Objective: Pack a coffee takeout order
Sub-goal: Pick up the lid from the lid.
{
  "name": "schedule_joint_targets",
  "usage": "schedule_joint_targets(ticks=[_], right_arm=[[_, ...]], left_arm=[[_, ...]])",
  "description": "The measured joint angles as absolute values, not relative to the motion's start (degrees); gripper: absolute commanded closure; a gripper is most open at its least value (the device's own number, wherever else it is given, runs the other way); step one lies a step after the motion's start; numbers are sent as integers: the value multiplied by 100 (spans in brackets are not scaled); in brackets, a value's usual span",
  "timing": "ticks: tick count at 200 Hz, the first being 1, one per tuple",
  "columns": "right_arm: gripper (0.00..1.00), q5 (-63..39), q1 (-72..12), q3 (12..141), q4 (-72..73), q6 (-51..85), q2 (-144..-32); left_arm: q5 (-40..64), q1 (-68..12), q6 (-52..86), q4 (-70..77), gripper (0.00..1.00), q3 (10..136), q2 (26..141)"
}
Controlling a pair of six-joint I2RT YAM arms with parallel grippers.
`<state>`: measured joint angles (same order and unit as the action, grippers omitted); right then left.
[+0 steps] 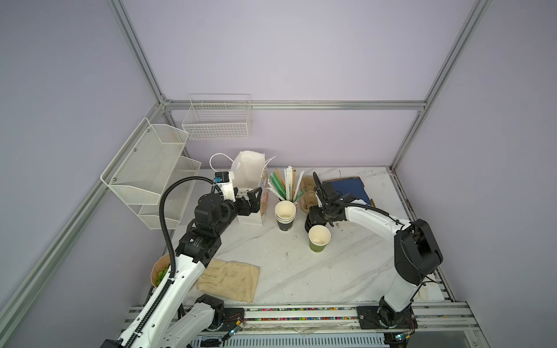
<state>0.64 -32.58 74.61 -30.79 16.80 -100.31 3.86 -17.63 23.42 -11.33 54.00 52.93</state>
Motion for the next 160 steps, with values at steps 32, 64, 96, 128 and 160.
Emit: schedule_joint_targets(ticks=[32,64,96,128,160], right_arm=[[39,196,-3258,7542,-3129,1658,-10027],[39,390,-3258,7769,-3249,1634,-9918],[40,554,-3258,8020,-3415,1594,-9631],[40,572,-3258,8143,-3590,1573,-9238],[40,545,-3350,8138,-3833,1575,-8868]], left_arm=[[388,-1763,2342,-1138,0,5400,5310],[392,-1763,2344,-1131,0,5400,5310],[412,-1763,2344,-1131,0,5400,5310],[423,-1763,2344,-1131,0,5400,5310],[434,-1763,2344,-1125,0,5400,5312]])
